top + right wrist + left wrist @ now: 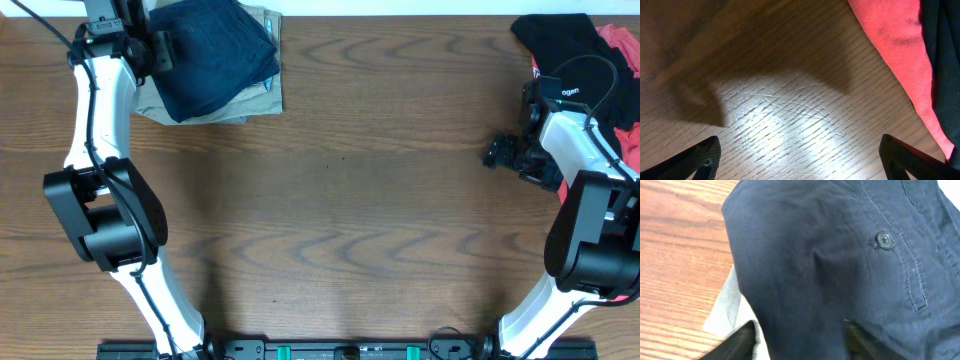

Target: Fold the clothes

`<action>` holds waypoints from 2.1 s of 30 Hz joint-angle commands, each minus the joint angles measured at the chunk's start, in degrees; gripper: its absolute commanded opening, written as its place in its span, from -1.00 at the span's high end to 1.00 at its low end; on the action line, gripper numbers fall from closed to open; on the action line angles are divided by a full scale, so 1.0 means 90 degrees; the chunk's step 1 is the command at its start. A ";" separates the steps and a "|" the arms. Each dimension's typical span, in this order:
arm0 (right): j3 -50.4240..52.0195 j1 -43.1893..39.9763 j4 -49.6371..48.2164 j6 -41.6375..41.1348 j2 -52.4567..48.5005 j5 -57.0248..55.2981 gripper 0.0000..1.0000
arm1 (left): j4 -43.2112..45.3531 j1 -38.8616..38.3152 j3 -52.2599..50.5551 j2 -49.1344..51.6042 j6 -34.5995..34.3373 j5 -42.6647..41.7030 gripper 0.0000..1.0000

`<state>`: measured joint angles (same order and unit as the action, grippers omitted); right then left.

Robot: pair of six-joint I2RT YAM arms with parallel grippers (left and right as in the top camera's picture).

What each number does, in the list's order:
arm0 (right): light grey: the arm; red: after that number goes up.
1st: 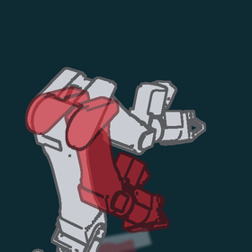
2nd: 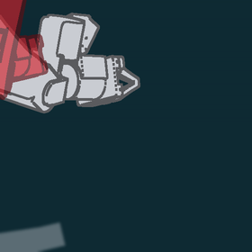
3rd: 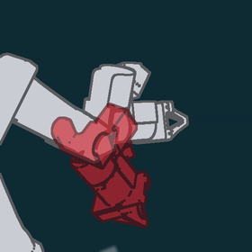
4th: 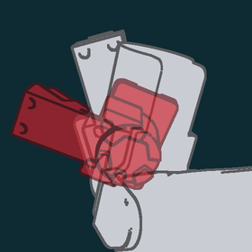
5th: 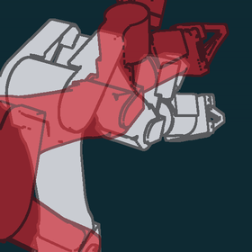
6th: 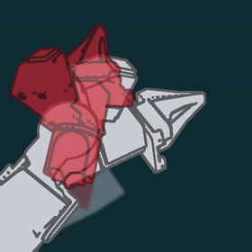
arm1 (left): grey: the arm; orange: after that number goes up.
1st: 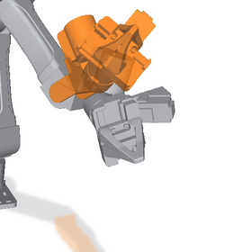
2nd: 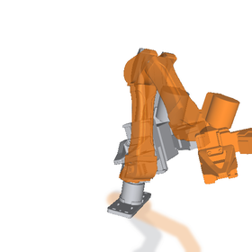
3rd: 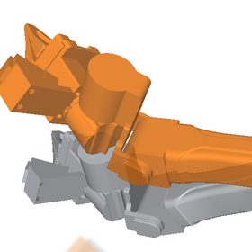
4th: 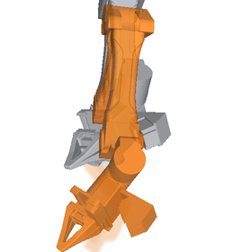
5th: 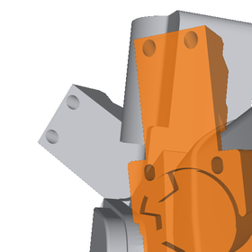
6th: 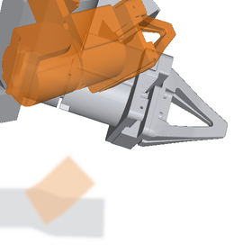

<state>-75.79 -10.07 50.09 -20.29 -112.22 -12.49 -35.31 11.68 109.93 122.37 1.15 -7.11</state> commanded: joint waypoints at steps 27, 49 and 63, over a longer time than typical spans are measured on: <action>-0.0078 -0.0041 0.0005 0.0070 0.0182 -0.0107 -0.99 | -0.1088 0.0002 0.0036 0.0350 -0.1166 -0.1015 0.33; -0.0078 -0.0041 0.0005 0.0070 0.0185 -0.0107 -0.98 | -0.1367 0.0005 0.0039 0.0345 -0.2827 -0.3820 0.05; -0.0078 -0.0041 0.0005 0.0070 0.0185 -0.0107 -0.99 | -0.0964 -0.0012 0.0124 -0.0644 -0.3164 -0.4354 -0.11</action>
<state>-75.79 -10.07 50.11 -20.29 -112.22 -12.49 -45.19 11.90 109.93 122.26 -26.00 -44.77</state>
